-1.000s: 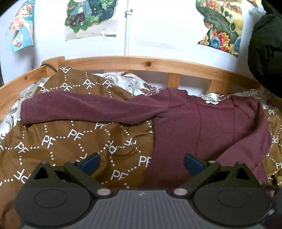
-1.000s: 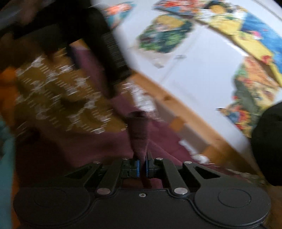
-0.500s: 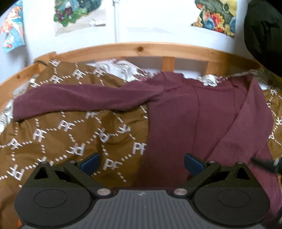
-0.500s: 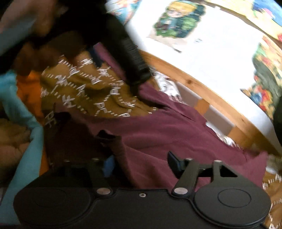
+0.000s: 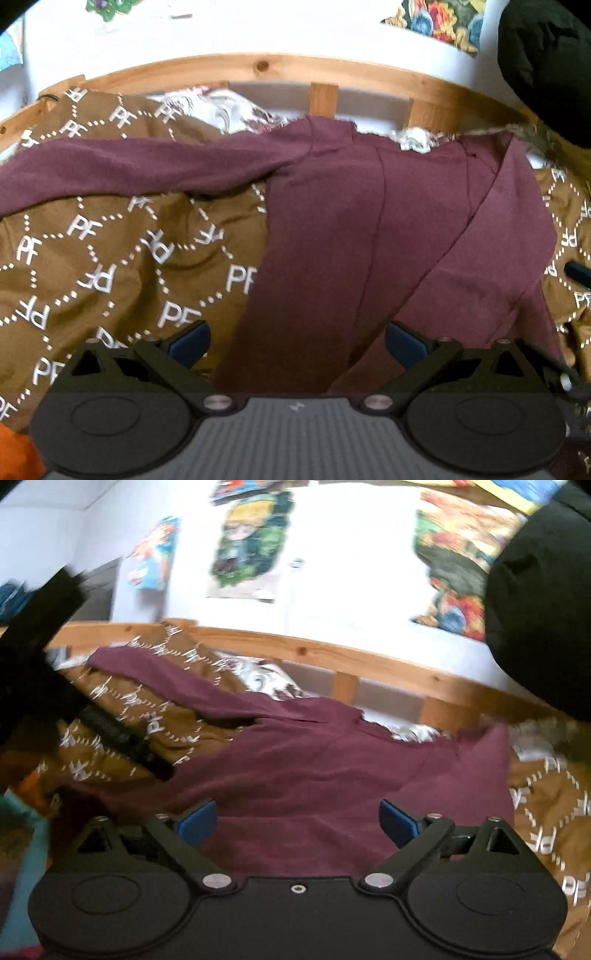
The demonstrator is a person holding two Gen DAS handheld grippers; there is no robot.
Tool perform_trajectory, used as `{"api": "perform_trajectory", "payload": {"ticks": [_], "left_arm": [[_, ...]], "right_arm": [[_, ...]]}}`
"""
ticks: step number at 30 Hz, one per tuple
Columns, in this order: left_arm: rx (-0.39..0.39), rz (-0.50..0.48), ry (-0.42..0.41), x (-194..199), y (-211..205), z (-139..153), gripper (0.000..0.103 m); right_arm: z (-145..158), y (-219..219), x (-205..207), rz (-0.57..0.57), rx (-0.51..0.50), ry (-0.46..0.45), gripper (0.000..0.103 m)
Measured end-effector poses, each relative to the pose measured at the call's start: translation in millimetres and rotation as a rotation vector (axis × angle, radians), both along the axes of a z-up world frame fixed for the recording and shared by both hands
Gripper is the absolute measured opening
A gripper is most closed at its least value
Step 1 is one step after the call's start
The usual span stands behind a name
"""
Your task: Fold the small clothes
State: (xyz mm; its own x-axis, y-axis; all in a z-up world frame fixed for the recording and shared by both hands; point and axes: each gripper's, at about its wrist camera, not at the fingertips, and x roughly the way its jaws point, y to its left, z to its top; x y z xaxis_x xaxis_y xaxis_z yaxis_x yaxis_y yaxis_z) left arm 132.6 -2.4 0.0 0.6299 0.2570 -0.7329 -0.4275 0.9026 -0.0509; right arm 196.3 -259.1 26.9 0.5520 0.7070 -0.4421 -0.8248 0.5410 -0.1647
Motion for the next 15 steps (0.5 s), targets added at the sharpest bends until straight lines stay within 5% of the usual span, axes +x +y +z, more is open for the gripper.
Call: {"api": "perform_trajectory", "payload": {"ticks": [9,15], "left_arm": [[0.102,-0.103,0.158,16,-26,-26,0.102],[0.159,-0.125,0.234,20,-37,-43,0.102]], "right_arm": [[-20,-6,79,-0.388,0.004,-0.149,0.093],[-33,-34,148,-0.564,0.117,-0.025,0.080]]}}
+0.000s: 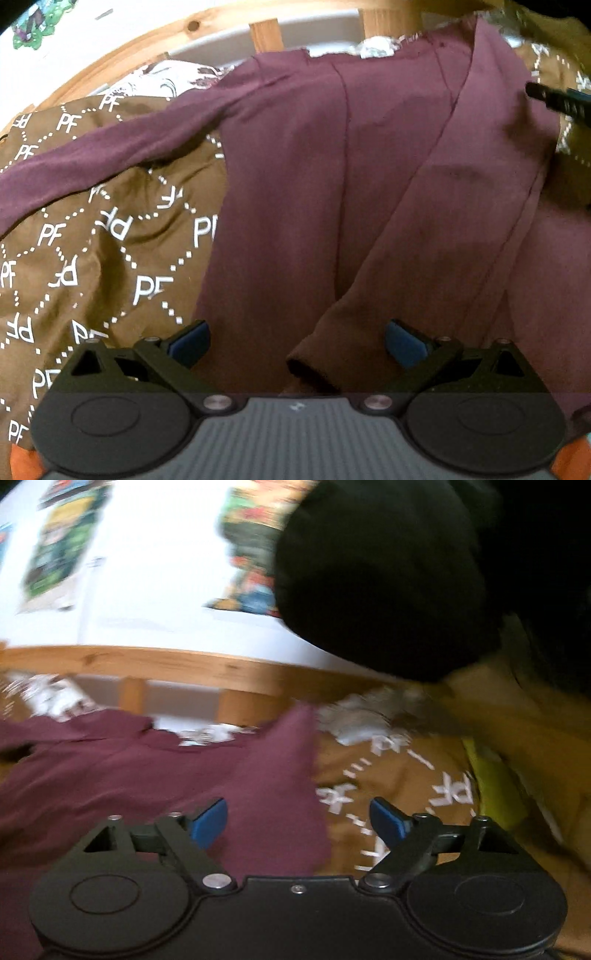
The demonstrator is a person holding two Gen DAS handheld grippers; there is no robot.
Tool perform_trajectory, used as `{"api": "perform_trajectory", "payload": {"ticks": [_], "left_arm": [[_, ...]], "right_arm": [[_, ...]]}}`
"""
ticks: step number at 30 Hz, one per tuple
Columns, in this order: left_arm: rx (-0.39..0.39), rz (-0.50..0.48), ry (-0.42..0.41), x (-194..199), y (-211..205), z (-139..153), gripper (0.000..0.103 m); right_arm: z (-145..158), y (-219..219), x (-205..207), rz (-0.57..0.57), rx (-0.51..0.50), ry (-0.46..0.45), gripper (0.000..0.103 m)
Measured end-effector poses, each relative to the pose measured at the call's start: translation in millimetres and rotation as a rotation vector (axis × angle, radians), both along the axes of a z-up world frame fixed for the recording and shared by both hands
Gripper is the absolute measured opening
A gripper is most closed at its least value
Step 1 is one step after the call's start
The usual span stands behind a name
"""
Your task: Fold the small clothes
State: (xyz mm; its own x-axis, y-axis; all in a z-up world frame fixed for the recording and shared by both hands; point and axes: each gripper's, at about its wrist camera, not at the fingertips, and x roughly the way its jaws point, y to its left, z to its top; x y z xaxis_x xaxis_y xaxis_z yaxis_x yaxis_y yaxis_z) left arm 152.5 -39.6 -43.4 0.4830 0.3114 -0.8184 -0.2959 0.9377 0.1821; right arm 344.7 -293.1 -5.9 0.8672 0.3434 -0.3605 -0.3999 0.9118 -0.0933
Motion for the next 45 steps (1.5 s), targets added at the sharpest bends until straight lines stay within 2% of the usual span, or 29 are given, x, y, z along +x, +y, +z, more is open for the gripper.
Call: {"api": "perform_trajectory", "payload": {"ticks": [3,4,5,8,13,15,18,21,23,24,26,30,32,33,34,38,42,45], "left_arm": [[0.009,0.003,0.012,3,-4,-3,0.102],[0.016,0.000,0.011,3,-6,-2,0.102],[0.025,-0.007,0.009,4,-9,-2,0.102],[0.046,-0.029,0.003,6,-16,-1,0.102],[0.048,-0.049,0.005,8,-19,-5,0.102],[0.040,-0.052,0.009,8,-18,-7,0.102],[0.017,-0.048,0.006,6,-15,-7,0.102],[-0.013,-0.047,0.009,4,-9,-3,0.102],[-0.036,-0.046,0.000,0,-5,1,0.102],[-0.050,-0.042,-0.009,-3,-3,4,0.102],[-0.083,-0.018,-0.056,-11,5,14,0.102],[-0.112,0.053,-0.204,-28,28,39,0.102],[-0.102,0.092,-0.246,-33,42,48,0.102],[-0.097,0.115,-0.257,-35,51,51,0.102],[-0.091,0.147,-0.271,-38,62,53,0.102],[-0.088,0.316,-0.338,-59,122,62,0.102],[-0.087,0.509,-0.424,-86,190,69,0.102],[-0.118,0.611,-0.486,-106,230,73,0.102]], "right_arm": [[-9,-4,21,0.030,0.053,0.086,0.065],[-12,-5,24,0.033,0.064,0.099,0.053],[-14,-7,27,0.035,0.083,0.106,0.035],[-11,-19,31,0.022,0.179,0.125,0.013],[-3,-31,34,-0.066,0.256,0.123,0.003],[-8,-35,39,-0.085,0.255,0.165,0.003],[-12,-31,40,-0.093,0.232,0.162,0.003],[-11,-29,36,-0.096,0.215,0.142,0.008],[-8,-28,31,-0.105,0.202,0.126,0.018],[-6,-27,28,-0.109,0.190,0.116,0.020],[-2,-24,21,-0.114,0.163,0.096,0.032],[8,-17,5,-0.098,0.155,0.085,0.051],[13,-12,-6,-0.081,0.154,0.079,0.071],[15,-9,-11,-0.071,0.155,0.077,0.076],[17,-6,-16,-0.061,0.156,0.077,0.085],[20,5,-37,-0.013,0.155,0.100,0.101],[20,17,-61,0.031,0.127,0.128,0.102],[19,24,-76,0.044,0.110,0.146,0.102]]}}
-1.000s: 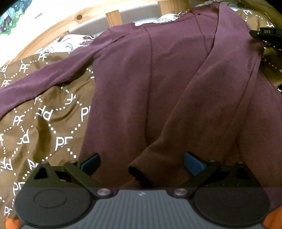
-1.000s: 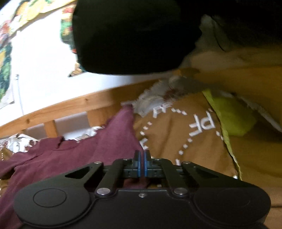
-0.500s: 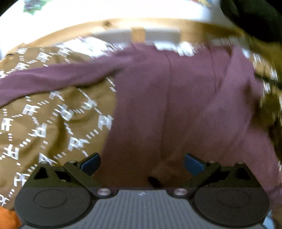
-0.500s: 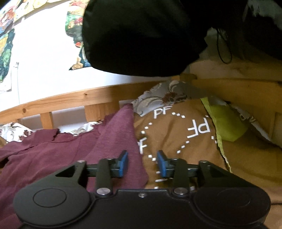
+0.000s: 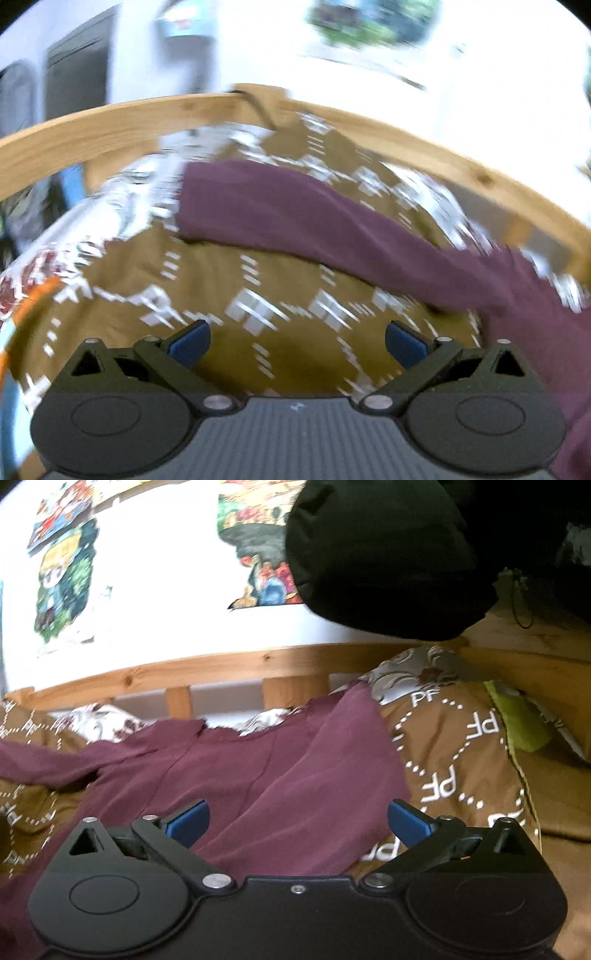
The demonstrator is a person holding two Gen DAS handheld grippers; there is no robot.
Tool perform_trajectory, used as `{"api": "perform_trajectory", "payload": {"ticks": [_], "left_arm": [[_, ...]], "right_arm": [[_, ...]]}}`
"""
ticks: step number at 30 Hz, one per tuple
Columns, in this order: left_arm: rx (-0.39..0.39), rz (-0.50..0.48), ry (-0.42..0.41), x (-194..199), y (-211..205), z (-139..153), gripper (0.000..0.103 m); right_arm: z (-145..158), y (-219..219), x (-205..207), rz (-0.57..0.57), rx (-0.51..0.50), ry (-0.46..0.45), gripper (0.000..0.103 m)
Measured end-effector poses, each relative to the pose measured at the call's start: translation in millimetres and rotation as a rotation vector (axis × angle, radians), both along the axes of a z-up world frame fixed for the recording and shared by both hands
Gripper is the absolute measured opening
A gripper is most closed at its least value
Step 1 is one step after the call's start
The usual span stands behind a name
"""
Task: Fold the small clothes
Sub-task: 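Grasp the other sleeve with the left tool and lift it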
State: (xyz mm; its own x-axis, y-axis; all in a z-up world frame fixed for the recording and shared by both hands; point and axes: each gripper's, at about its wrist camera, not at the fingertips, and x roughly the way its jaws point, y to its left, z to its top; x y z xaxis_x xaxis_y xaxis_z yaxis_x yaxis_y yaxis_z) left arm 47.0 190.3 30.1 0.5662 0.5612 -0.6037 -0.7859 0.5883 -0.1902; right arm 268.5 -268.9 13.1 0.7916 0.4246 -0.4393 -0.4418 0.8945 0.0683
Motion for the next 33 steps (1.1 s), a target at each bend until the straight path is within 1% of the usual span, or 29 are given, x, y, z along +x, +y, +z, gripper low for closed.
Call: {"api": "perform_trajectory", "payload": {"ticks": [5,8,11,13,15,16,17,18,19,20,21,23,26,29,31,33], "left_arm": [[-0.088,0.102,-0.109,-11,53,2,0.102],[-0.134,0.126,-0.179,-11,75,-1,0.102],[-0.124,0.134,-0.218,-8,85,1,0.102],[-0.112,0.156,-0.224,-5,88,4,0.102],[-0.104,0.189,-0.223,-2,92,5,0.095],[-0.099,0.207,-0.213,-1,90,6,0.086],[-0.092,0.236,-0.193,0,91,7,0.072],[-0.088,0.263,-0.180,-1,90,8,0.066],[-0.084,0.284,-0.179,-3,89,8,0.052],[-0.079,0.299,-0.187,-5,88,9,0.036],[-0.066,0.307,-0.202,-7,87,10,0.017],[-0.025,0.310,-0.235,-13,82,15,0.007],[0.067,0.261,-0.283,-14,72,30,0.006],[0.157,0.160,-0.321,-5,57,49,0.006],[0.209,0.062,-0.354,1,42,62,0.006],[0.263,-0.059,-0.389,9,21,76,0.006]], "right_arm": [[-3,13,-27,0.029,-0.027,0.043,0.102],[-3,20,-42,0.039,-0.044,0.040,0.102],[-7,27,-48,0.059,-0.012,0.070,0.102],[-12,33,-49,0.086,-0.012,0.089,0.102],[-17,38,-50,0.109,-0.024,0.098,0.102],[-20,40,-51,0.121,-0.026,0.105,0.102],[-22,40,-52,0.129,-0.026,0.113,0.102],[-24,40,-51,0.131,-0.023,0.123,0.102],[-25,40,-51,0.132,-0.020,0.132,0.102],[-26,40,-49,0.131,-0.014,0.142,0.102],[-27,40,-49,0.129,-0.010,0.147,0.102],[-28,39,-47,0.120,-0.001,0.154,0.102],[-29,36,-45,0.110,0.010,0.167,0.102],[-30,35,-44,0.102,0.014,0.177,0.102],[-30,34,-43,0.102,0.018,0.177,0.102],[-29,33,-43,0.101,0.023,0.173,0.102]]}}
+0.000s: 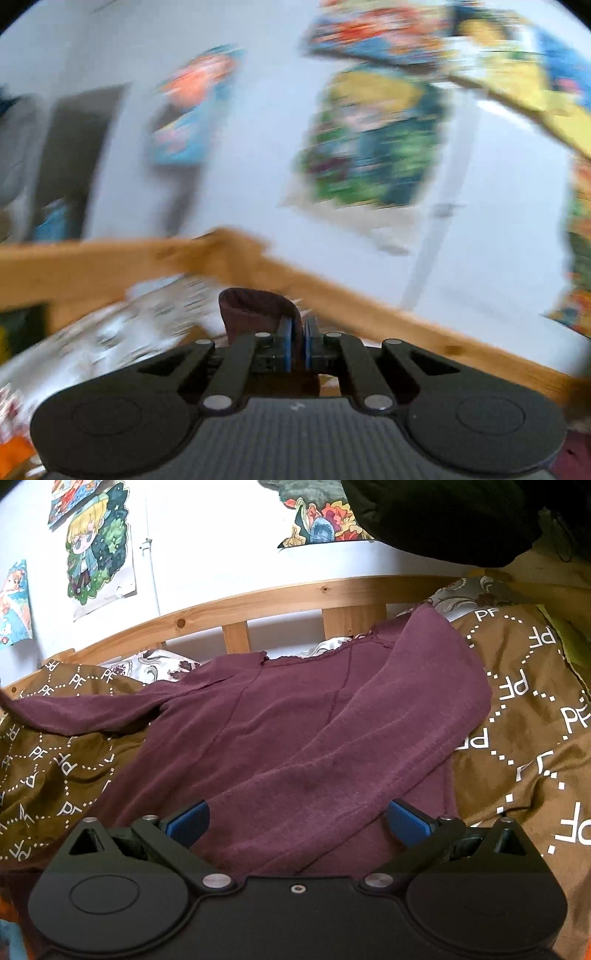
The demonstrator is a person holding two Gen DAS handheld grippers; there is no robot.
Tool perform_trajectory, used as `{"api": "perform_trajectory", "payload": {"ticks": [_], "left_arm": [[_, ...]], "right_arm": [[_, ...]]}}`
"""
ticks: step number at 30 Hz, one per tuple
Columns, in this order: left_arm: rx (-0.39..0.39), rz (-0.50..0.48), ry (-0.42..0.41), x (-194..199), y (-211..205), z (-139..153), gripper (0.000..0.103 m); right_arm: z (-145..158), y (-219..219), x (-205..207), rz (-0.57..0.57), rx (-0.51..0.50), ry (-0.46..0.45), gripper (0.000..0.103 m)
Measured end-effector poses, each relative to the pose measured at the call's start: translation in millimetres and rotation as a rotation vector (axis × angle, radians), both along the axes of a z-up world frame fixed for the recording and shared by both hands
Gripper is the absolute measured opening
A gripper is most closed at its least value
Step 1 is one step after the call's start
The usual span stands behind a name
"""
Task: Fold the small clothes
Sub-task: 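Grasp the other sleeve with the left tool and lift it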
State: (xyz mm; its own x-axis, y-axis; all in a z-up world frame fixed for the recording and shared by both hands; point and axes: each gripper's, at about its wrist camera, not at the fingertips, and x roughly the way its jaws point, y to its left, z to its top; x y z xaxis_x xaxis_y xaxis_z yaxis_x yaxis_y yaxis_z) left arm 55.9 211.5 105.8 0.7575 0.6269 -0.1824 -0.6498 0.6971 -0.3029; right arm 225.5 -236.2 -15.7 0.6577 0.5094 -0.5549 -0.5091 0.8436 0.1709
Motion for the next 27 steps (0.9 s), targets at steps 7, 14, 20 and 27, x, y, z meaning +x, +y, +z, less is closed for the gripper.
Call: {"api": "perform_trajectory", "payload": {"ticks": [7,14,20,27], "left_arm": [[0.122,-0.391,-0.080,27,-70,39,0.006],[0.107,-0.739,-0.072,60,-137,38,0.006],[0.039,-0.982,0.002,91,-190,9,0.006],[-0.010,-1.157,0.111,110,-236,-33,0.000]], "right_arm": [[2,-4,2,-0.009,0.013,-0.004,0.102],[5,-8,3,-0.022,0.025,-0.019,0.102],[6,-15,6,-0.048,0.029,-0.027,0.102],[10,-36,17,-0.147,0.008,-0.085,0.102]]}}
